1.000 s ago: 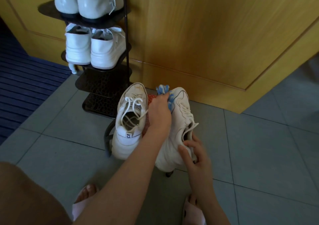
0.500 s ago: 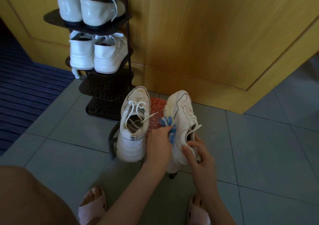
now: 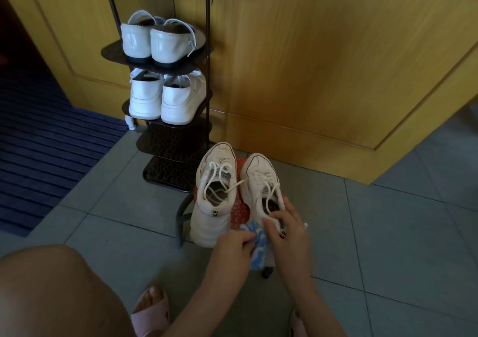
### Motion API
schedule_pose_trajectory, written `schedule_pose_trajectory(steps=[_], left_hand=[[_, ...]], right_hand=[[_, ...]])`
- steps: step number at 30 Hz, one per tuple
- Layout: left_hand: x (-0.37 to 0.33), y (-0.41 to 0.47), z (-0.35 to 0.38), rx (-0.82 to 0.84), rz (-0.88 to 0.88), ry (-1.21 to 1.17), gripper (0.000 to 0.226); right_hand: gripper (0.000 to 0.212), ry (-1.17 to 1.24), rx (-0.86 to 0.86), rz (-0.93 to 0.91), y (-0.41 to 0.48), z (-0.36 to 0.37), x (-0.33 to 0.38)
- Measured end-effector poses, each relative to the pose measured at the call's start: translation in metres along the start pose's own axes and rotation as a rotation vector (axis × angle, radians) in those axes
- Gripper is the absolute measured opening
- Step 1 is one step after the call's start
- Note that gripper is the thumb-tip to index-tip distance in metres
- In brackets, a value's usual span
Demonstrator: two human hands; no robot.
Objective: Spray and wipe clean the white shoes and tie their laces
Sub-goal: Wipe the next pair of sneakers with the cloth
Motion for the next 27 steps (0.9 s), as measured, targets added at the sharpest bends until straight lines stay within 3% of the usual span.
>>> schedule_pose_trajectory(steps=[4,7,10,13,15,18,24,27], left_hand=[[-0.010,-0.010,-0.029,-0.057,0.027,-0.168,0.024],[-0.025,-0.011,-0.059,-0.118,0.063,-0.360,0.026],[-0.037,-0.003,-0.086,-0.183,0.120,-0.503,0.026],[-0.044,0.009,-0.106,-0.229,0.144,-0.539,0.029],[-0.045,0.021,-0.112,-0.214,0.108,-0.579,0.020],[-0.045,0.039,-0.118,-0.162,0.032,-0.663,0.022],[-0.052,0.078,-0.135,0.011,-0.089,-0.645,0.042],[-0.042,0.100,-0.155,0.033,-0.127,-0.475,0.040]], right_hand=[[0.008,-0.084,0.001,0.039,0.007,0.009,0.014],[0.005,0.042,-0.055,0.019,0.005,0.005,0.022],[0.021,0.258,-0.143,-0.067,0.003,-0.013,0.046],[0.031,0.480,0.110,-0.149,0.015,-0.011,0.086],[0.039,0.461,0.339,-0.180,0.022,0.002,0.107],[0.049,0.475,0.434,-0.171,0.040,0.007,0.118],[0.032,0.492,0.381,-0.072,0.095,0.007,0.120],[0.021,0.553,0.347,-0.005,0.130,0.006,0.112]])
Point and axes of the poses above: each hand's wrist, its own y-axis towards the middle knuckle, its own z-axis out of the palm, x = y × z, the point moved 8 cm from there along y, towards the middle knuckle, and after that the axes turned 9 degrees about x, right-handed, at the moved point
